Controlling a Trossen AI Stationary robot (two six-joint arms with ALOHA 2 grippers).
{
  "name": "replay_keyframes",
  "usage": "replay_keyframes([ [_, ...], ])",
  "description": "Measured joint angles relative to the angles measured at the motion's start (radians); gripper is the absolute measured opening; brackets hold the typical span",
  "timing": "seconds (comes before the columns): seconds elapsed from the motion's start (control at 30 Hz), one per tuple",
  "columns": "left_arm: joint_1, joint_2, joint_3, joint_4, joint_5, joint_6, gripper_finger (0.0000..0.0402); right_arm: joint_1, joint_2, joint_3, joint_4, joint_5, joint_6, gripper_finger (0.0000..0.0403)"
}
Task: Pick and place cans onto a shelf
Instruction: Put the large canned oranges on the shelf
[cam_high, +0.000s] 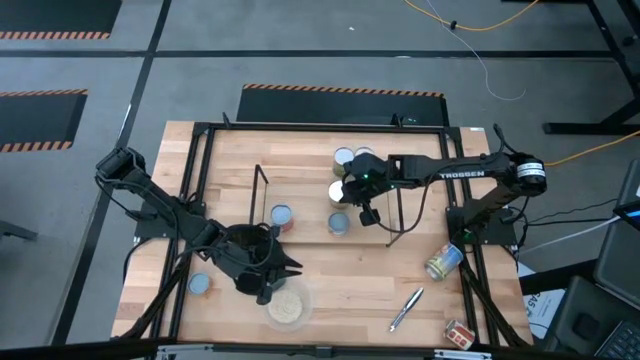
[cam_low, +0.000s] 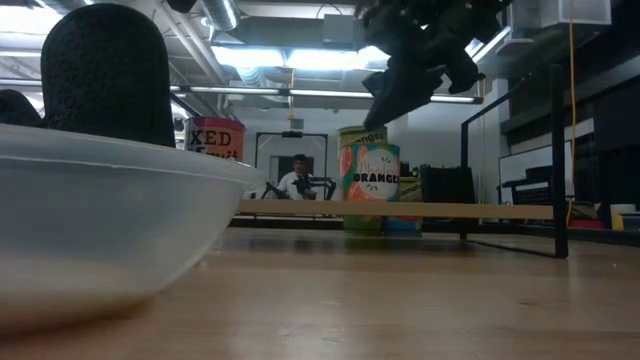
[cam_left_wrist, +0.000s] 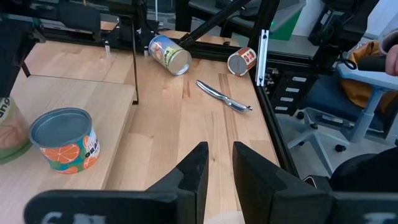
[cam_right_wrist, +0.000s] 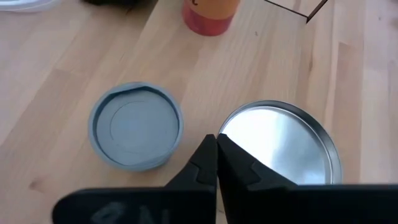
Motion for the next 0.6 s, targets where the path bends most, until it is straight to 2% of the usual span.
replay_keyframes([
  [0.6, 0.0, 0.0, 0.0, 0.0, 0.0, 0.0, 0.0066, 0.0, 0.0, 0.002, -0.007, 0.003, 0.001, 0.0045],
])
